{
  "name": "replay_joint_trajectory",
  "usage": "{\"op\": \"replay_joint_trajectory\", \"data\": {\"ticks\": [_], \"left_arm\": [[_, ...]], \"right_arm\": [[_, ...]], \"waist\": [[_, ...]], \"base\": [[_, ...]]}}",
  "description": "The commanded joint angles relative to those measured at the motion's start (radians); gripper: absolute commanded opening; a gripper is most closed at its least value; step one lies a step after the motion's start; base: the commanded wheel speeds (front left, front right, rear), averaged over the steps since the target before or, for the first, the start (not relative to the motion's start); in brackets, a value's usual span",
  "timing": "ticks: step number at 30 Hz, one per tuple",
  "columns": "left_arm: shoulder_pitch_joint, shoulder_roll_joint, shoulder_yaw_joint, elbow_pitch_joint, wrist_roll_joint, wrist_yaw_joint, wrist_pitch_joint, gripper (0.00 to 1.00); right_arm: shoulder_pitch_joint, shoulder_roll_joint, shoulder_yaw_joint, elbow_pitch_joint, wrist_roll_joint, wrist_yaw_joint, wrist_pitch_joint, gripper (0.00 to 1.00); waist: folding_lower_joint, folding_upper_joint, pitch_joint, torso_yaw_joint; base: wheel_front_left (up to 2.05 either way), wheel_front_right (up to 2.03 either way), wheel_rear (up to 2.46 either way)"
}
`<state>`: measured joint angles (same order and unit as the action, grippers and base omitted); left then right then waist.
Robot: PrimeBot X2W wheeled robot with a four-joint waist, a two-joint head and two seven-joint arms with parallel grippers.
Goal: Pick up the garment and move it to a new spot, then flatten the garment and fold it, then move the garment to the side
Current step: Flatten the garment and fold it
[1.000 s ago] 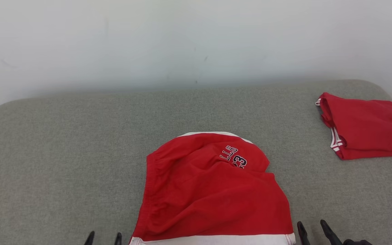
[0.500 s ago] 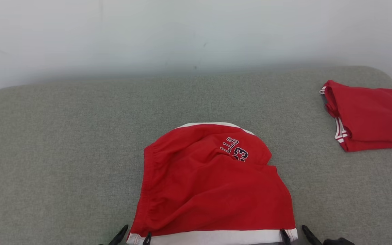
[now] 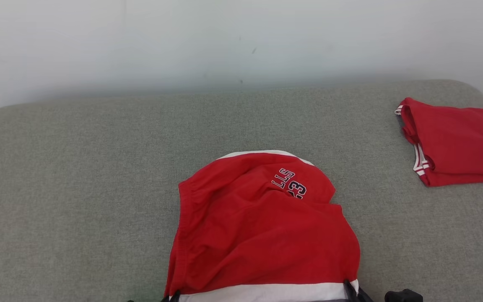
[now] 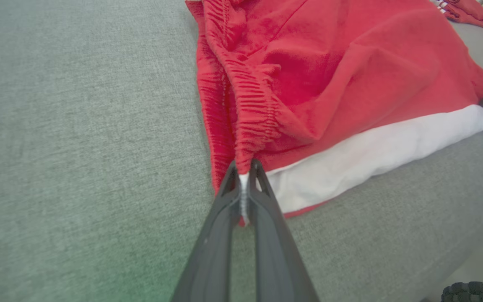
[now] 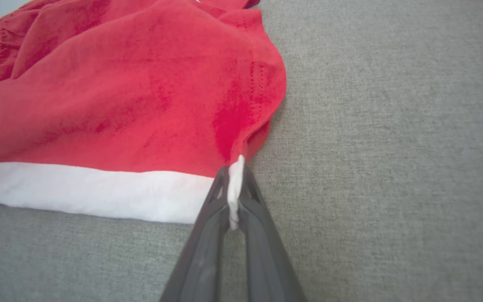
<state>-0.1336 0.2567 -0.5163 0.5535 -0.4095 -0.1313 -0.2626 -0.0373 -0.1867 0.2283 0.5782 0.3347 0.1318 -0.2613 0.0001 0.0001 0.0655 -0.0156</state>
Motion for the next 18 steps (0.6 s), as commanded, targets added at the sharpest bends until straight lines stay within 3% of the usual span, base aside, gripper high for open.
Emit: {"op": "replay_joint_trajectory", "data": {"ticks": [1, 10, 18], "left_arm": [[0.003, 0.003, 0.000, 0.003, -0.003, 0.002, -0.003, 0.00], [0.033, 0.002, 0.062, -0.155, -0.011, 0.002, -0.003, 0.00], [-0.140, 0.060, 0.078, -0.319, -0.050, 0.002, 0.019, 0.00]], "right_arm": [[-0.002, 0.002, 0.004, 0.000, 0.009, -0.003, -0.002, 0.00], [0.014, -0.029, -0.003, -0.146, 0.023, -0.003, -0.004, 0.00], [-0.151, -0.100, 0.008, -0.285, 0.054, -0.003, 0.033, 0.00]], "waist": [[-0.0001, -0.0001, -0.004, -0.001], [-0.0001, -0.0001, -0.005, -0.005], [-0.0001, -0.0001, 0.042, -0.027]], "base": [[0.00, 0.00, 0.00], [0.00, 0.00, 0.00], [0.00, 0.00, 0.00]]}}
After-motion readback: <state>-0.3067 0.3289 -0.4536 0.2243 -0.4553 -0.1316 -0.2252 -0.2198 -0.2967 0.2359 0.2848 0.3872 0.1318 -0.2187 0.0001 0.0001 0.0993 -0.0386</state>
